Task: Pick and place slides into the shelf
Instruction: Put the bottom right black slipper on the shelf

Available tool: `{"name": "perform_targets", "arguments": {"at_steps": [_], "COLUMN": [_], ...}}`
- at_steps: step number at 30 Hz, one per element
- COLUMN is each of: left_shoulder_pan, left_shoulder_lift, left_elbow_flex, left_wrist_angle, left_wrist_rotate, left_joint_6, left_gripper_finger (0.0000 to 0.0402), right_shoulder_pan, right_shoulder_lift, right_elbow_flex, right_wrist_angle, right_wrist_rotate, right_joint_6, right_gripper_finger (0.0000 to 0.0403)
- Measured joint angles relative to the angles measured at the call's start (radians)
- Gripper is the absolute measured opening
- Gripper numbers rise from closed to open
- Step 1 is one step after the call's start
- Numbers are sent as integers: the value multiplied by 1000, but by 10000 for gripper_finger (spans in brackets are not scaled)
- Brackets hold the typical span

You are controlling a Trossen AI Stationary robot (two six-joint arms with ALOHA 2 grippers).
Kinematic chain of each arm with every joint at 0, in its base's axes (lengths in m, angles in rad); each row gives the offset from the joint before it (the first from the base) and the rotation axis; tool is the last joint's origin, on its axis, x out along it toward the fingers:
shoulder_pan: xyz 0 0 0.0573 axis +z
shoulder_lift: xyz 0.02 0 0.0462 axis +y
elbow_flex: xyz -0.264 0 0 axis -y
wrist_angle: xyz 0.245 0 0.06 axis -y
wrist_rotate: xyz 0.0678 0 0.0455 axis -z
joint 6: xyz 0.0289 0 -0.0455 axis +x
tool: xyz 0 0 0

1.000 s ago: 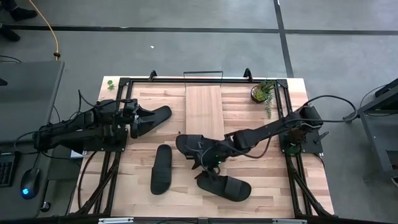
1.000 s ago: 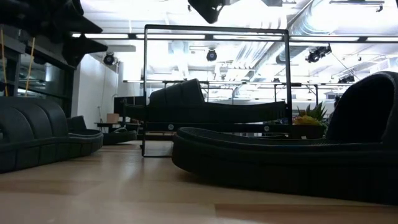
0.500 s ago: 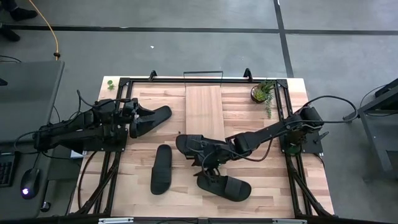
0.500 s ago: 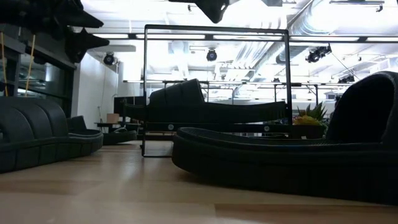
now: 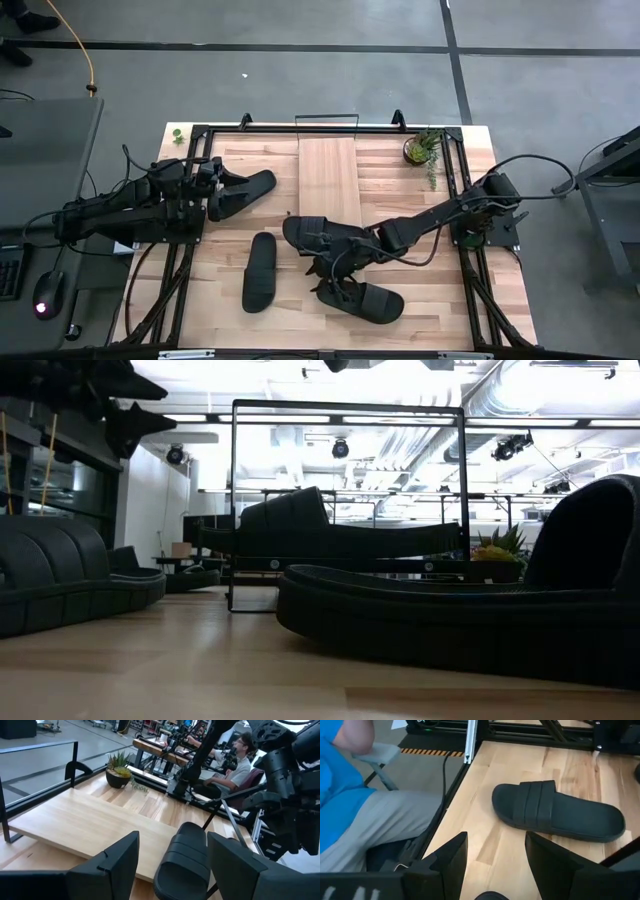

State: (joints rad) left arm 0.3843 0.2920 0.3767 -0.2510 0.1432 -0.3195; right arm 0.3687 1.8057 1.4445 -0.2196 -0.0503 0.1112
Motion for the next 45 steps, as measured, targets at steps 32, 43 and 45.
{"name": "perform_targets", "arguments": {"at_steps": [32, 43, 45], "left_shoulder_pan": [0, 0, 0], "left_shoulder_lift": [0, 0, 0], "left_elbow_flex": [0, 0, 0], "left_wrist_angle": [-13, -13, -13], "left_wrist_rotate": [6, 6, 6], "left_joint_6": [-3, -4, -4], "left_gripper_finger": [216, 216, 216], "right_shoulder_pan": [91, 67, 54], "right_shoulder_lift": [22, 20, 19], "right_elbow_flex": [0, 0, 0], "right_wrist_angle": [-317, -522, -516], "right_wrist_rotate": [-110, -319, -325], "right_joint_6": [355, 413, 364], "right_gripper_finger": [190, 190, 190]}}
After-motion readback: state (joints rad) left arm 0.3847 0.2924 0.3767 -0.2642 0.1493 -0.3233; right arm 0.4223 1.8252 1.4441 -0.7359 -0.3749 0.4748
